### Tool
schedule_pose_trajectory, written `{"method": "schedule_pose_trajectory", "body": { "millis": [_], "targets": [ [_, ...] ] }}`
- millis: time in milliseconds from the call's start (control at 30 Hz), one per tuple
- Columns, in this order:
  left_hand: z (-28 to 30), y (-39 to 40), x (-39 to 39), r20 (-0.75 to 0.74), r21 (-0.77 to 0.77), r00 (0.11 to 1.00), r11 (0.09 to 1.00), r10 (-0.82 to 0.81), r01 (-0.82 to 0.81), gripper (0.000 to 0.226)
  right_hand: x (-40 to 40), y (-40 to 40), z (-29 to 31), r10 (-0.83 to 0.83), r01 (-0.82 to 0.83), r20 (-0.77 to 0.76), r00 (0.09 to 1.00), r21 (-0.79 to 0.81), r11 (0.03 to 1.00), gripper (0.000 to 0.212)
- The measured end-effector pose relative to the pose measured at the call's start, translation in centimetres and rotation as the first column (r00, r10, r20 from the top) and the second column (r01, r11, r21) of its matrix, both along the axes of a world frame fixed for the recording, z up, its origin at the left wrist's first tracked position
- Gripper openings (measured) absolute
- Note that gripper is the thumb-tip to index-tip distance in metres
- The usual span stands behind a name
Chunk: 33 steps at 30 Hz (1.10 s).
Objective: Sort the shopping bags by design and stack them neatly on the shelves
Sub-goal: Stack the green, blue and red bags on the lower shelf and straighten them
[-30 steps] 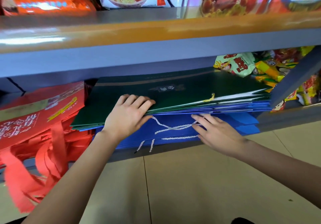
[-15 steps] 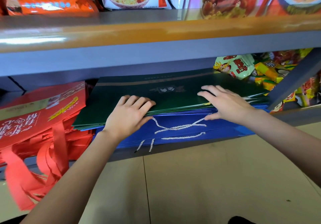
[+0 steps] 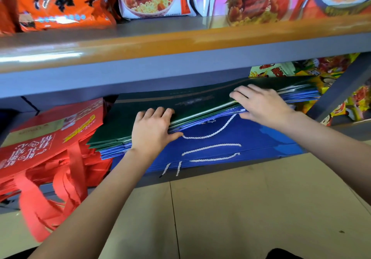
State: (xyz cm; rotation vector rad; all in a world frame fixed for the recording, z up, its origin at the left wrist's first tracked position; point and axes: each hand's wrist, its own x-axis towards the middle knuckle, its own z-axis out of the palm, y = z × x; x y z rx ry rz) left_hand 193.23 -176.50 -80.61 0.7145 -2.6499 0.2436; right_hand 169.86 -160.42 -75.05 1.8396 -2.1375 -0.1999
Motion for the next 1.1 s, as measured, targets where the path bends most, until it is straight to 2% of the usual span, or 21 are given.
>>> {"method": "schedule_pose_trajectory", "body": {
  "millis": [100, 200, 300, 433, 567, 633, 767, 867, 933, 1000, 1100],
  "targets": [
    [0.5, -0.2, -0.4, -0.063, -0.109, 0.998, 0.994, 0.019, -0.025, 0.064, -0.1, 0.1, 0.3, 0.052, -0.053, -0.010, 0.999, -0.050, 0.997, 0.066],
    [0.0, -0.2, -0.2, -0.085, -0.235, 0.995, 0.972, -0.049, 0.028, 0.071, 0.2, 0.6, -0.4, 0.073, -0.074, -0.021, 0.997, -0.077, 0.994, 0.067],
    [-2.7, 0.7, 0.9, -0.016, -0.267, 0.994, 0.958, -0.113, 0.104, 0.080, 1.0, 2.1, -3.7, 0.085, -0.086, -0.055, 0.995, -0.016, 0.996, 0.072],
    [-7.0, 2.0, 2.3, 0.065, -0.144, 0.993, 0.983, -0.103, 0.111, 0.092, 1.7, 3.8, -8.1, 0.087, -0.083, -0.034, 0.996, 0.108, 0.991, 0.078],
    [-6.5, 1.7, 1.8, 0.087, -0.026, 0.989, 0.992, -0.120, 0.123, 0.088, 0.4, 3.3, -7.9, -0.007, 0.011, -0.026, 1.000, 0.187, 0.982, 0.096],
    [-6.1, 1.3, 1.7, 0.107, 0.034, 0.984, 0.989, -0.145, 0.142, 0.083, 0.4, 2.9, -7.0, -0.065, 0.067, -0.018, 0.998, 0.253, 0.965, 0.095],
    [-5.4, 0.1, 2.1, 0.127, 0.209, 0.966, 0.958, -0.225, 0.196, 0.080, 0.7, 3.2, -6.7, -0.118, 0.106, 0.026, 0.993, 0.273, 0.956, 0.095],
    [-5.4, 0.2, 2.2, 0.161, 0.119, 0.964, 0.973, -0.213, 0.195, 0.084, 1.1, 3.2, -6.7, -0.035, 0.050, -0.054, 0.998, 0.296, 0.954, 0.099],
    [-5.5, 0.8, 2.1, 0.145, 0.091, 0.968, 0.977, -0.206, 0.195, 0.087, 0.5, 3.1, -6.4, 0.054, -0.031, -0.086, 0.995, 0.244, 0.969, 0.094],
    [-5.3, 1.1, 1.8, 0.148, 0.082, 0.968, 0.978, -0.205, 0.194, 0.088, 0.1, 2.8, -5.8, 0.085, -0.070, -0.066, 0.994, 0.198, 0.978, 0.087],
    [-3.5, 0.5, 1.5, 0.173, 0.090, 0.968, 0.981, -0.185, 0.171, 0.082, -0.2, 2.3, -3.8, 0.047, -0.046, -0.009, 0.999, 0.119, 0.992, 0.074]
  ]
}}
